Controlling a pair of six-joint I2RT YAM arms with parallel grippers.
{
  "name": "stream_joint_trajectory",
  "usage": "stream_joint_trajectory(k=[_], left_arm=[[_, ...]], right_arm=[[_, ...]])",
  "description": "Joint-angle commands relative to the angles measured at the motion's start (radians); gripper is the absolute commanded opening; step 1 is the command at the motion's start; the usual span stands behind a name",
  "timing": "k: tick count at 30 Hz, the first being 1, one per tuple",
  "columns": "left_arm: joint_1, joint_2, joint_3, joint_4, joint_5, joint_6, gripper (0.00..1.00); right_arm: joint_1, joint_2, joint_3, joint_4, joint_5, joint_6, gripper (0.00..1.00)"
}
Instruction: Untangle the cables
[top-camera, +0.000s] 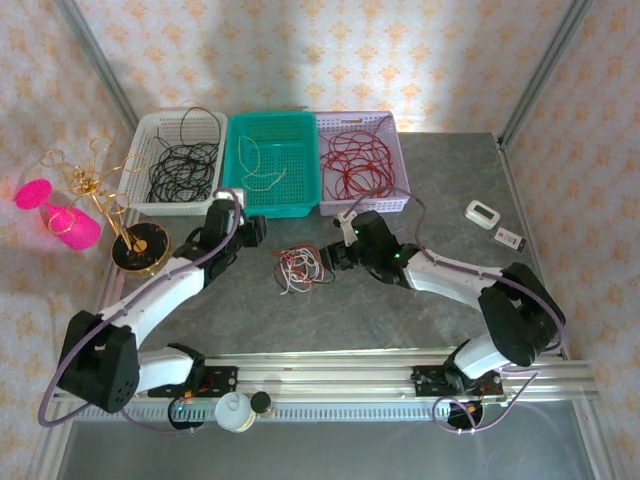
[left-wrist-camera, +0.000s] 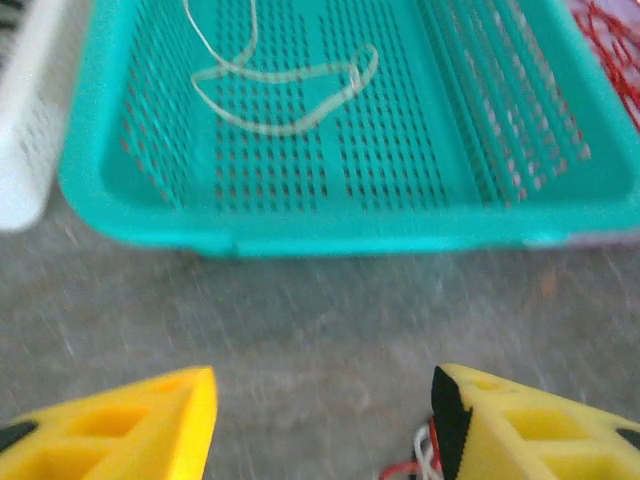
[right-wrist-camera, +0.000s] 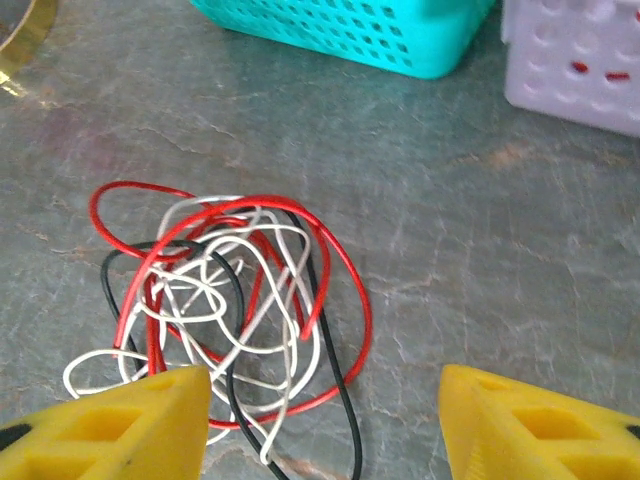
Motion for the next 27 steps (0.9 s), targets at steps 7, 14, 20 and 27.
stream_joint_trajectory(k=[7,14,20,27], left_arm=[[-0.005,-0.006,-0.102,-0.011,0.135,-0.039,0.62],[-0.046,0.077,-0.089,-0.063,0.076,-0.073,0.63],[-0.071,0.121,-0.087,-0.063,0.08,-0.064,0.62],[-0.081,0.232,-0.079,0.151,0.065,-0.061,0.65]], right_arm=[[0.005,0.052,0.054,-0.017,-0.047,-0.055,0.62],[0.005,0.042,0.048,0.004,-0.038,-0.052,0.63],[0.005,0.04,0.033,0.018,-0.039,-0.05,0.63],[0.005,0.05,0.037,0.024,-0.055,-0.047,0.63]])
